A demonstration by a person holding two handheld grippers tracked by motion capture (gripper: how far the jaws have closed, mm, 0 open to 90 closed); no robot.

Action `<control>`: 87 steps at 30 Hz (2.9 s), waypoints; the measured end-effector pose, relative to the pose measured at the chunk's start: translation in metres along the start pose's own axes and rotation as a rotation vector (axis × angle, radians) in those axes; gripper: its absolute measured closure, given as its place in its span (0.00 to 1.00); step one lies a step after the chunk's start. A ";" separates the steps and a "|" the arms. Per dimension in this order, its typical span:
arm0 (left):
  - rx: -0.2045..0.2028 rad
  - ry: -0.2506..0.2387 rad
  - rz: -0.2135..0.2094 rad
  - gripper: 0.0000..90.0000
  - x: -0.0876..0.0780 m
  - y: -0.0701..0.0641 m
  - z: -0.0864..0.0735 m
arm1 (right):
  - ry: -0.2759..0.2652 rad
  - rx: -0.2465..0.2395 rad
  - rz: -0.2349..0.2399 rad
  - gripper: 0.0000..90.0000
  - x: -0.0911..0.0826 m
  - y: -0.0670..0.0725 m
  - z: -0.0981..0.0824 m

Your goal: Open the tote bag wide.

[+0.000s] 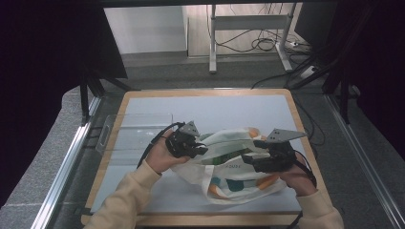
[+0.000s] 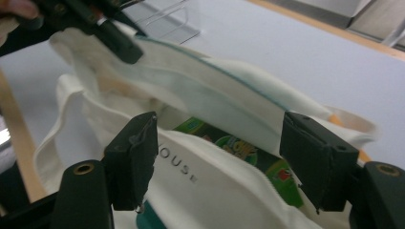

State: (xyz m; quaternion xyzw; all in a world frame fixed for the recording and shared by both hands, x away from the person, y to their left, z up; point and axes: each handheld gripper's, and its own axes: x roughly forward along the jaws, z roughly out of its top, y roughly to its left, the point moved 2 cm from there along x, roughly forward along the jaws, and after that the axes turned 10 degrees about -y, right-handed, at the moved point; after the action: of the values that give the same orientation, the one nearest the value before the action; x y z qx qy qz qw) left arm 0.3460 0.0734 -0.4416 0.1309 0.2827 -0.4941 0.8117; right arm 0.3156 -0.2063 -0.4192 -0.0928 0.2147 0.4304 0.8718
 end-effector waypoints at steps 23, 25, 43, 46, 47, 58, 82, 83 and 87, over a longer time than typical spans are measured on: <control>-0.015 -0.006 0.029 0.90 0.001 0.007 0.001 | 0.223 -0.125 -0.004 0.71 0.032 0.005 -0.012; -0.022 -0.008 0.035 0.90 0.001 0.008 0.001 | 0.217 -0.124 0.009 0.80 0.030 0.007 -0.013; -0.046 -0.057 0.123 0.90 0.002 0.019 0.004 | 0.207 -0.096 0.050 0.95 0.013 0.014 -0.024; -0.054 -0.065 0.150 0.90 0.005 0.025 0.005 | 0.206 -0.087 0.052 0.95 0.010 0.015 -0.027; -0.058 -0.067 0.158 0.90 0.006 0.027 0.005 | 0.204 -0.083 0.055 0.95 0.009 0.015 -0.028; -0.104 -0.048 0.216 0.90 0.017 0.047 0.006 | 0.185 -0.069 0.069 0.95 0.002 0.018 -0.041; -0.173 -0.011 0.270 0.90 0.032 0.077 0.008 | 0.225 -0.057 0.128 0.95 -0.008 0.035 -0.082; -0.175 -0.013 0.270 0.90 0.032 0.078 0.008 | 0.230 -0.056 0.130 0.95 -0.008 0.035 -0.084; -0.177 -0.012 0.270 0.90 0.032 0.078 0.008 | 0.244 -0.054 0.133 0.95 -0.006 0.035 -0.089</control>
State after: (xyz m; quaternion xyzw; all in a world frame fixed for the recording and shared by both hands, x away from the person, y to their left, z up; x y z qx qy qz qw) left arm 0.4284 0.0835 -0.4592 0.0928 0.3002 -0.3546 0.8807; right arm 0.2590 -0.2198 -0.4949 -0.1533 0.3131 0.4784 0.8060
